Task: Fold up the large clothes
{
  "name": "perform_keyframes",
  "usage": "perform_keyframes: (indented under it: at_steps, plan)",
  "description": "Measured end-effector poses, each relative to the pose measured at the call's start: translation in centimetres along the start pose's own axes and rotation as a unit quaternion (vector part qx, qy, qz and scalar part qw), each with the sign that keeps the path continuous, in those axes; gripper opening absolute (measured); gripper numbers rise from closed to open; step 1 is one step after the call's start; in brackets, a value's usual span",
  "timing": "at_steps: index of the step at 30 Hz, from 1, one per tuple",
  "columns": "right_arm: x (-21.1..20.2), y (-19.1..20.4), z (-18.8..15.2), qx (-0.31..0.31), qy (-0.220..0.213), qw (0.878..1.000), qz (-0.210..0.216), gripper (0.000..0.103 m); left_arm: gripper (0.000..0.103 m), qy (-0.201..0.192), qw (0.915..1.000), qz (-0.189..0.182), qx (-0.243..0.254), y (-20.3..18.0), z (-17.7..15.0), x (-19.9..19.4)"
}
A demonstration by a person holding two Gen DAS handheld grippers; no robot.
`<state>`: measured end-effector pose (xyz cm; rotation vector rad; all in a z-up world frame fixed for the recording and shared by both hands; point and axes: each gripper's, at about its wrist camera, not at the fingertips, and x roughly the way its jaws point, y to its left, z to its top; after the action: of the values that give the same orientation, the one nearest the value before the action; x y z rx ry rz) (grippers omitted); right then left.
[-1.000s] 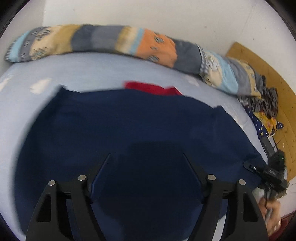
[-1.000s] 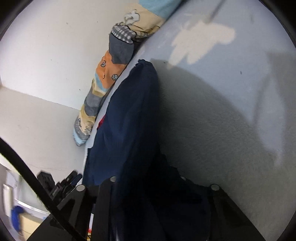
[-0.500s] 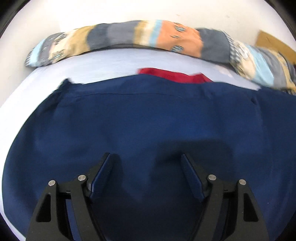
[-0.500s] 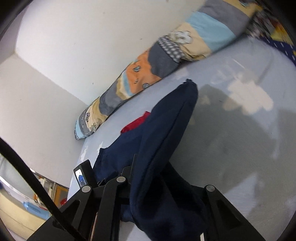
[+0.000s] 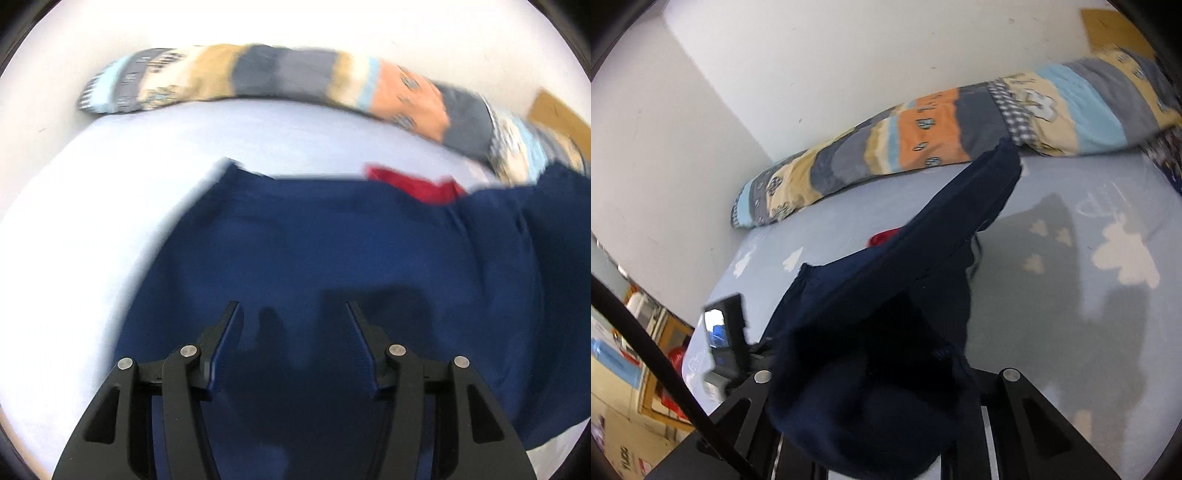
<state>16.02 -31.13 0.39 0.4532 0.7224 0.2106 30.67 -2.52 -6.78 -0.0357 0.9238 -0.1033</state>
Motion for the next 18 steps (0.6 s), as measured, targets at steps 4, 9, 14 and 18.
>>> perform_keyframes:
  at_steps: [4, 9, 14, 18]
  plan:
    - [2.3, 4.9, -0.5, -0.043, 0.015, 0.999, -0.002, 0.018, 0.063, -0.009, 0.9989, -0.026, -0.039, 4.7, 0.6, -1.6]
    - [6.4, 11.8, -1.9, -0.101, 0.036, 0.994, -0.005, 0.018, 0.063, -0.025, 0.9954, -0.031, -0.087, 9.5, 1.2, -3.5]
    - [14.4, 18.1, -5.7, -0.171, 0.071, 0.982, -0.036, 0.018, 0.063, -0.075, 0.994, 0.018, -0.078, 14.0, 1.7, -7.0]
    - [20.9, 19.5, -9.8, -0.207, 0.102, 0.971, -0.065, 0.018, 0.063, -0.078, 0.9935, 0.02, -0.08, 16.2, 1.1, -7.8]
